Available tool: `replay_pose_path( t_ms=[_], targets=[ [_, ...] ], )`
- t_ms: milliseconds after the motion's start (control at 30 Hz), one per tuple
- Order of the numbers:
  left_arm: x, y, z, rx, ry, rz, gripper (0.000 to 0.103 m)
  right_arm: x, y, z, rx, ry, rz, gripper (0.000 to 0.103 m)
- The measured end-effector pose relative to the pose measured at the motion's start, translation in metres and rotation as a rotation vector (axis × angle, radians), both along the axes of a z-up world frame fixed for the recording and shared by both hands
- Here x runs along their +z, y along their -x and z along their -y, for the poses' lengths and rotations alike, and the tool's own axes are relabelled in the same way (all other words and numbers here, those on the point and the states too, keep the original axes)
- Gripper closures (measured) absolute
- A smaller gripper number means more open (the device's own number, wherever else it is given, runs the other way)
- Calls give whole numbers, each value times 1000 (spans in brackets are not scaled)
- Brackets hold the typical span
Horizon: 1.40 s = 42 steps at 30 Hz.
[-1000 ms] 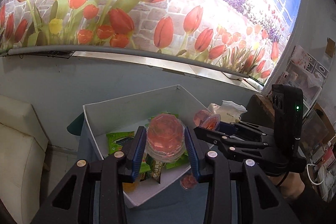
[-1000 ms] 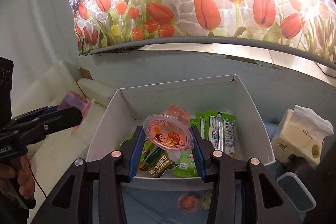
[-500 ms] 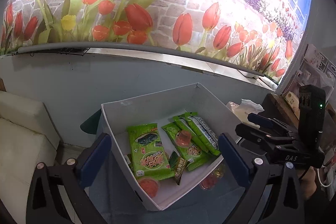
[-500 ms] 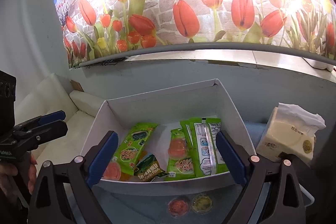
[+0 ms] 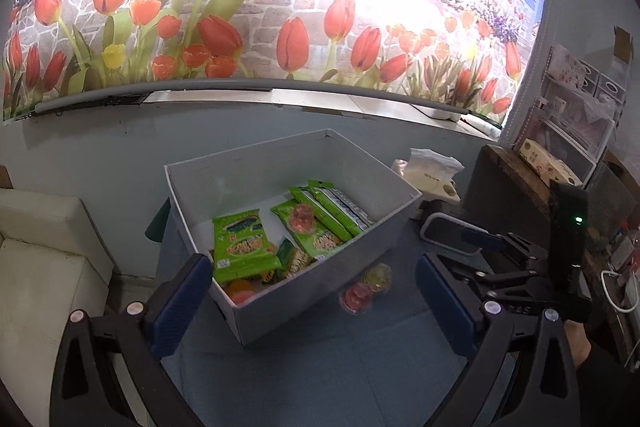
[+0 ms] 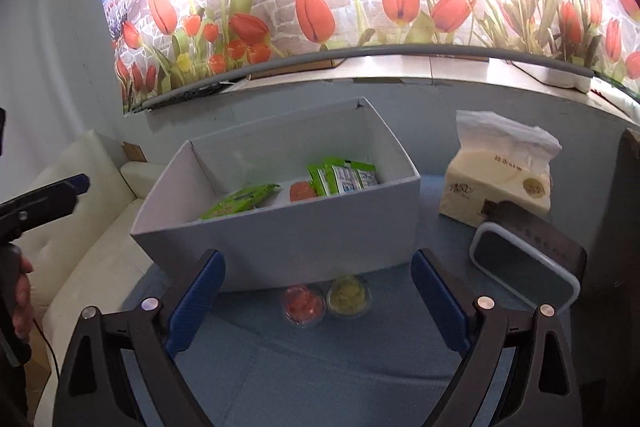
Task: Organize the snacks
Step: 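Grasp the yellow jelly cup with the right gripper while the left gripper grasps the last red jelly cup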
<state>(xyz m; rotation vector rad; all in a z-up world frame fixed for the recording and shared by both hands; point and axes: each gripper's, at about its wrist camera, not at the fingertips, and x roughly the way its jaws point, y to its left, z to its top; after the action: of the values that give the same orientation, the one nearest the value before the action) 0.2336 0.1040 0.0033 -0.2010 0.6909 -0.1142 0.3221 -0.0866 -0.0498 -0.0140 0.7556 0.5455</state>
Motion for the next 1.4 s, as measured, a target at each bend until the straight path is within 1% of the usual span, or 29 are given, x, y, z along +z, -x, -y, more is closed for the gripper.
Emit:
replay_pose_path(
  t_ms=[167,200,233,300,333,400,500,567,600,633,667,700,833,1000,1133,1233,1333,1400],
  targets=[
    [-18,52,32,-40,31,-3,0,-43,-8,5,-36,27,-64,8],
    [-24,61,36,-41,44,-12,0,-49,-10,4,-39,34,-73,12],
    [-30,71,40,-42,55,-26,0,-56,-14,2,-45,45,-80,21],
    [-38,85,45,-45,65,-35,0,-67,-22,-3,-59,65,-95,31],
    [-42,92,48,-43,59,-39,0,-72,-27,-6,-67,72,-107,32],
    [-49,100,49,-44,66,-51,0,-81,-33,-9,-75,75,-120,33],
    [-59,107,47,-33,86,-83,0,-90,-40,-16,-79,81,-120,41],
    [-64,109,46,-32,87,-95,0,-97,-45,-19,-84,94,-138,47],
    [-65,109,45,-28,88,-98,0,-100,-47,-21,-87,101,-145,55],
    [-66,109,45,-30,91,-103,0,-103,-49,-21,-87,104,-154,63],
    [-67,108,45,-28,88,-106,0,-106,-50,-21,-82,99,-160,65],
    [-67,107,45,-23,82,-106,0,-106,-49,-21,-81,97,-144,66],
    [-71,101,46,-23,68,-113,0,-104,-44,-18,-60,94,-134,67],
    [-80,77,53,-26,44,-122,0,-87,-26,4,-47,64,-103,67],
    [-89,46,64,-19,14,-137,0,-71,0,33,-36,65,-84,67],
    [-95,23,73,-6,10,-148,0,-59,25,61,-49,43,-81,67],
    [-104,-3,82,34,4,-173,0,-49,56,79,-65,47,-62,67],
    [-108,-18,92,58,-30,-186,0,-44,73,86,-68,29,-64,67]
  ],
)
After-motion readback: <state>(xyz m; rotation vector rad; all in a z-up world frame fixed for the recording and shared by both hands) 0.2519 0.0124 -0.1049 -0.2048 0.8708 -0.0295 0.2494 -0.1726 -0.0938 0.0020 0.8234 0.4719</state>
